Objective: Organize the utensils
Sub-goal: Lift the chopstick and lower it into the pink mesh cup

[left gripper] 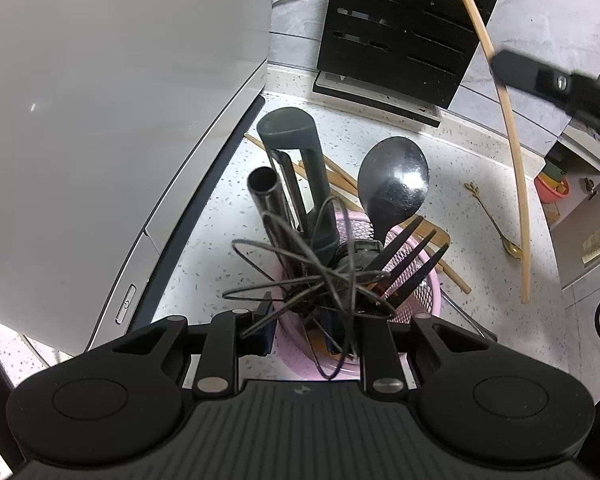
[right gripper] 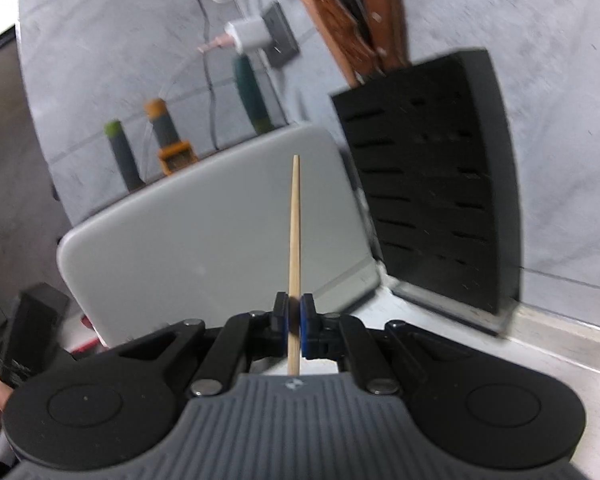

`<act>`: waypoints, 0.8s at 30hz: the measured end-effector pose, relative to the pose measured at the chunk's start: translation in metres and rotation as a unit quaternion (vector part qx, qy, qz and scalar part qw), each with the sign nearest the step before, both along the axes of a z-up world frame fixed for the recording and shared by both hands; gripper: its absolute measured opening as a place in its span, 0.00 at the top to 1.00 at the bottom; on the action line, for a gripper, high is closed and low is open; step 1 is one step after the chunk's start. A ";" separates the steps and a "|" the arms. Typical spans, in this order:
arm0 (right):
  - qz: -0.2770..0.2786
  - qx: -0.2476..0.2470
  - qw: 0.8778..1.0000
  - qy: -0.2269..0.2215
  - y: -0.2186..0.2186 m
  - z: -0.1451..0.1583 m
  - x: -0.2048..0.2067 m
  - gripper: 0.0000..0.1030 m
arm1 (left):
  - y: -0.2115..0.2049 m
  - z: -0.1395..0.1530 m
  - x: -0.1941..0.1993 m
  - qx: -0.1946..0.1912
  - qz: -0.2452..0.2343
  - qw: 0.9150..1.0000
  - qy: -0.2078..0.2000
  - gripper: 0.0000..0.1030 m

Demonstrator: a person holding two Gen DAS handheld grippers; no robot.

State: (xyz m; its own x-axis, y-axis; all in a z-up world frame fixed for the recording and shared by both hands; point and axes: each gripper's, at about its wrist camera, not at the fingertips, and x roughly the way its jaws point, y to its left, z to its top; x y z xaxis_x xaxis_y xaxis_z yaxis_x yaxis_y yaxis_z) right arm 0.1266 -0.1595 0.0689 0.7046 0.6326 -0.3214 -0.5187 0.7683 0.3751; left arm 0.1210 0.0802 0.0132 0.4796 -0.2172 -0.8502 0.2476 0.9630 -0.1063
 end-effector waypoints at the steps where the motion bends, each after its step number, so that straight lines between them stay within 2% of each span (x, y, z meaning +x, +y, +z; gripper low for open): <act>1: 0.005 0.005 1.000 -0.006 0.003 0.000 0.000 0.98 | -0.001 0.000 0.000 0.001 0.000 1.000 0.000 0.75; 12: -0.021 0.069 0.994 -0.076 0.036 -0.001 -0.006 0.98 | -0.001 -0.001 0.000 -0.001 0.000 1.000 0.001 0.75; 15: -0.019 0.076 0.994 -0.082 0.044 -0.004 -0.006 0.98 | 0.000 -0.002 0.000 -0.002 -0.002 1.000 0.002 0.75; 24: 0.010 0.043 0.996 -0.078 0.059 -0.019 -0.006 0.98 | 0.003 -0.001 0.001 -0.005 0.000 1.000 0.000 0.75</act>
State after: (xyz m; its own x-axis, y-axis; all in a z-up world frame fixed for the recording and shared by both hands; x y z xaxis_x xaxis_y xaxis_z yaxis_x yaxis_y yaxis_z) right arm 0.1209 -0.1001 0.0503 0.7287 0.6675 -0.1534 -0.5907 0.7259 0.3524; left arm 0.1221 0.0835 0.0122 0.4793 -0.2255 -0.8482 0.2477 0.9619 -0.1157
